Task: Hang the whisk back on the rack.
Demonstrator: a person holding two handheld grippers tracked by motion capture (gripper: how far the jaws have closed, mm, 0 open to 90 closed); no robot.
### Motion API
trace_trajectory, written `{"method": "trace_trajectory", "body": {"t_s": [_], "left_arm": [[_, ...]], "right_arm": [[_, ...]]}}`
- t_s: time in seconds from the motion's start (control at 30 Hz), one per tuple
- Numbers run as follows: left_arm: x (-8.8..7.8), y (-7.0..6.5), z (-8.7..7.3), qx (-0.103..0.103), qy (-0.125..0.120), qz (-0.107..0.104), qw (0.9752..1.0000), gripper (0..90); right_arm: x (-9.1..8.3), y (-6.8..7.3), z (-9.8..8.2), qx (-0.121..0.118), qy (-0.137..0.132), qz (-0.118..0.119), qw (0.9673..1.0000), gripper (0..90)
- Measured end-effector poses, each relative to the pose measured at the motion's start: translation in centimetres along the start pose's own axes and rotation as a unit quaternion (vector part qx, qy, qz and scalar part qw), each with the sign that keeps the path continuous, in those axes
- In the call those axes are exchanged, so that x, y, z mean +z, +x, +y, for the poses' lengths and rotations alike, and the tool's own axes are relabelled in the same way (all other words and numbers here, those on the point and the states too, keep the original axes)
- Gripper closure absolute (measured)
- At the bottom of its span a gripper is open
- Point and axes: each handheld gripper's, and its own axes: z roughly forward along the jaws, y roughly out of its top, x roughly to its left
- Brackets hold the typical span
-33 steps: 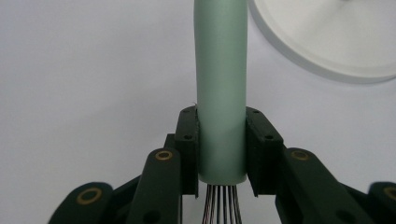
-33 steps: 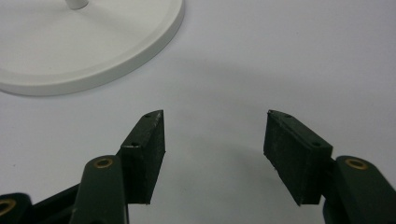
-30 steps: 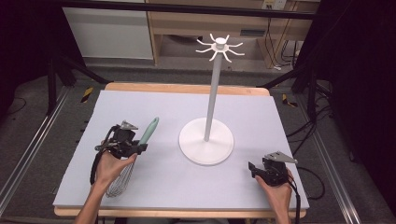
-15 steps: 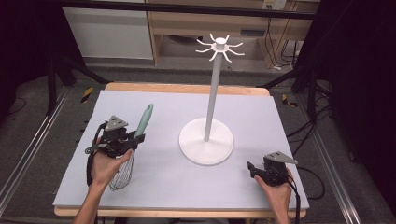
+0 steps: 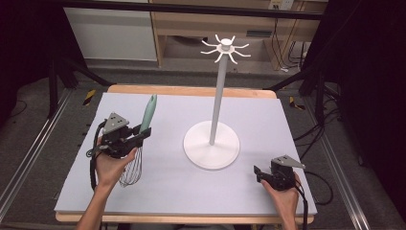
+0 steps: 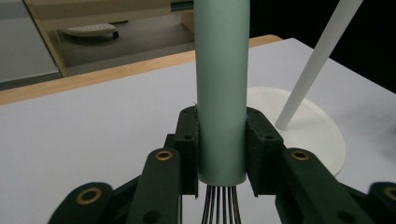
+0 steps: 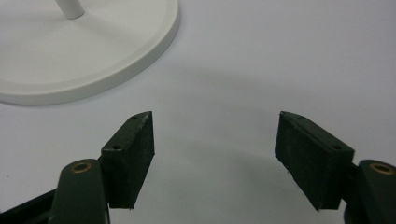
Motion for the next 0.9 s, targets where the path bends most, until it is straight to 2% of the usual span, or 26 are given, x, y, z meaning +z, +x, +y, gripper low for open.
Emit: {"method": "trace_trajectory", "body": {"t_s": [0.33,0.9], "left_arm": [[-0.4,-1.5,2.0,0.013,-0.037,-0.011,0.9992,68.7],[-1.1,-2.8,4.6,0.021,-0.074,-0.029,0.9966,68.7]], "right_arm": [[0.0,0.0,0.0,0.000,-0.004,0.002,1.0000,28.7],[0.1,0.0,0.0,0.001,-0.008,0.002,1.0000,28.1]]}}
